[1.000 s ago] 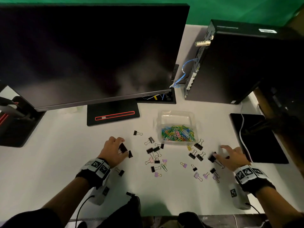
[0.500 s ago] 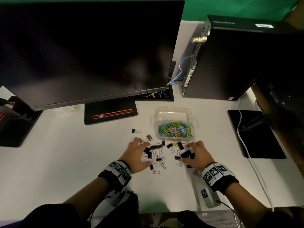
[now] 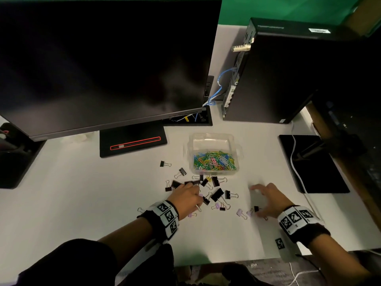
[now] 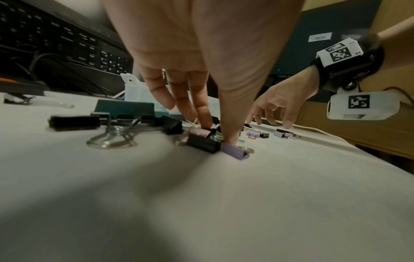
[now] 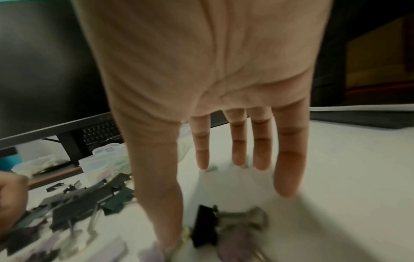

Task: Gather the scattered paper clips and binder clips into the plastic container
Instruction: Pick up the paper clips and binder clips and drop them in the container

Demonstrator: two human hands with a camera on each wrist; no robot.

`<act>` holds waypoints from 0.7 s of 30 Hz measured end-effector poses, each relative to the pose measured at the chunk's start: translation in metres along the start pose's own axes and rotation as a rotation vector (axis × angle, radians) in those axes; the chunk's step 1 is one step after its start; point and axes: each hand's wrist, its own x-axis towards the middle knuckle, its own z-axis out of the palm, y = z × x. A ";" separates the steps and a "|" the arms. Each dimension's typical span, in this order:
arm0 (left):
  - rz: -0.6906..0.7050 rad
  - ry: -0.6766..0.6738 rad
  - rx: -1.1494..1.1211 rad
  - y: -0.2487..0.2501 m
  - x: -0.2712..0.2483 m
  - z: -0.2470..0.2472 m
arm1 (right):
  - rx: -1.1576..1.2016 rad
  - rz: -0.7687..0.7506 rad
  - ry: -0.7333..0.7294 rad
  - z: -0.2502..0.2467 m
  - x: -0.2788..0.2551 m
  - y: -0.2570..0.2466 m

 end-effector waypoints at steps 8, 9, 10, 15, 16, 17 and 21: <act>0.038 -0.097 0.069 0.000 0.012 0.003 | 0.109 -0.196 0.064 0.035 -0.006 -0.032; 0.055 -0.120 0.096 0.000 0.012 0.003 | 0.128 -0.215 0.062 0.038 -0.004 -0.040; 0.074 -0.135 0.118 -0.001 0.013 0.003 | 0.144 -0.226 0.057 0.041 -0.003 -0.049; 0.052 0.022 -0.005 -0.004 0.014 -0.010 | 0.117 -0.225 0.103 0.051 0.009 -0.083; 0.012 0.099 -0.116 -0.004 0.014 -0.018 | 0.099 -0.232 0.106 0.051 0.012 -0.087; -0.018 0.178 -0.208 -0.005 0.015 -0.028 | 0.086 -0.247 0.106 0.052 0.013 -0.090; -0.104 0.368 -0.373 -0.013 0.033 -0.061 | 0.101 -0.317 0.109 0.051 0.019 -0.094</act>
